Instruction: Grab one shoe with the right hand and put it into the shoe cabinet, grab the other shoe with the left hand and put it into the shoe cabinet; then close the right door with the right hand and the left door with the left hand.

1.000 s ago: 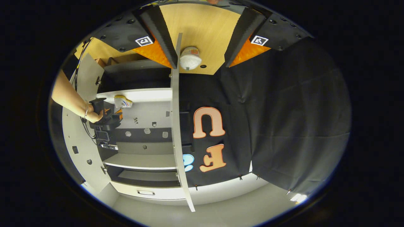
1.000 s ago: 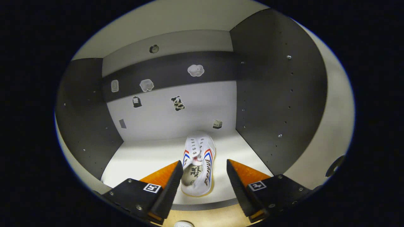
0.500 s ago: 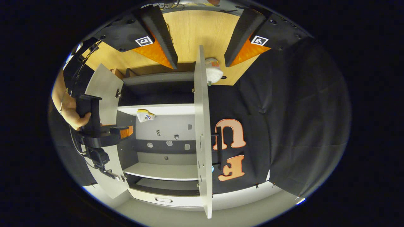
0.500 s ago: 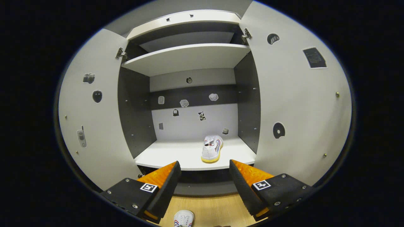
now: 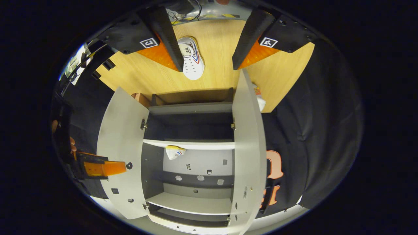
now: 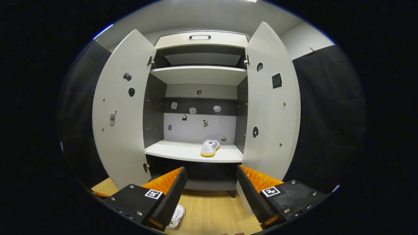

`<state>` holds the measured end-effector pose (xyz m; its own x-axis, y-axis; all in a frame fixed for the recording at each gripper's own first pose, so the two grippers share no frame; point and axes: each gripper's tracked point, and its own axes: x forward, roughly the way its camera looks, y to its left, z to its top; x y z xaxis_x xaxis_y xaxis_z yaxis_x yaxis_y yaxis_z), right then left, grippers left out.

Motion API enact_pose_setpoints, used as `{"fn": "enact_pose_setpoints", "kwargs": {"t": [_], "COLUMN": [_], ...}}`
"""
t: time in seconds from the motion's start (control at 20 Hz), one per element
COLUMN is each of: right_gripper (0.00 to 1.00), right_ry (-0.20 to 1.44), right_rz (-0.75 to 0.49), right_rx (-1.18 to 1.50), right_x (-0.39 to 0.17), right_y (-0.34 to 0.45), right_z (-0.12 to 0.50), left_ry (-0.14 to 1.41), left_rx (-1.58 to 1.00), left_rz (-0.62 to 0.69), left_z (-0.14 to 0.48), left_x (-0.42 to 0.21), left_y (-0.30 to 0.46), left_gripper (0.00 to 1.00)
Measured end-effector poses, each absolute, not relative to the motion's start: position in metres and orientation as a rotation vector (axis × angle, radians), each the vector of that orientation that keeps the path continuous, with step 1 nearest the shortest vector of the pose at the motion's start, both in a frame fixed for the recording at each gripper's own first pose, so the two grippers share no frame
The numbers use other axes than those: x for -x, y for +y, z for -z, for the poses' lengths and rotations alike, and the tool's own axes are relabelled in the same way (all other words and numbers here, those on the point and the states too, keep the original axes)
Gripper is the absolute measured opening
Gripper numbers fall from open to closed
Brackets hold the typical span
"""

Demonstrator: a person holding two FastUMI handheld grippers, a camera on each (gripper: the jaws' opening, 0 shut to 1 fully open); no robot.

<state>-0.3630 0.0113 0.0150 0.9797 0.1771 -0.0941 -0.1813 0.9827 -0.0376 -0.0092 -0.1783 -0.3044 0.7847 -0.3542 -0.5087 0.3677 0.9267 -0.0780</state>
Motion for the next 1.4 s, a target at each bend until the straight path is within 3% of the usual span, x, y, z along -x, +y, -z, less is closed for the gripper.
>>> {"fn": "enact_pose_setpoints", "kwargs": {"t": [0.55, 0.9, 1.15, 1.4], "right_gripper": [0.94, 0.94, 0.94, 0.94], "right_ry": [0.072, 0.115, 0.136, 0.136], "right_rz": [-0.084, -0.059, -0.06, -0.068], "right_rx": [0.055, 0.048, 0.047, 0.052], "right_x": [0.385, 0.387, 0.388, 0.389], "right_y": [-0.049, -0.059, -0.056, -0.05], "right_z": [-0.026, -0.011, -0.002, -0.003], "left_ry": [0.838, 1.027, 1.099, 1.161], "left_rx": [-0.105, -0.096, -0.035, -0.045], "left_rz": [0.431, 0.411, 0.423, 0.372], "left_z": [0.453, 0.504, 0.517, 0.527], "left_x": [-0.029, -0.021, -0.01, -0.012], "left_y": [-0.223, -0.219, -0.23, -0.233], "left_gripper": [0.97, 0.97, 0.82, 0.3]}}
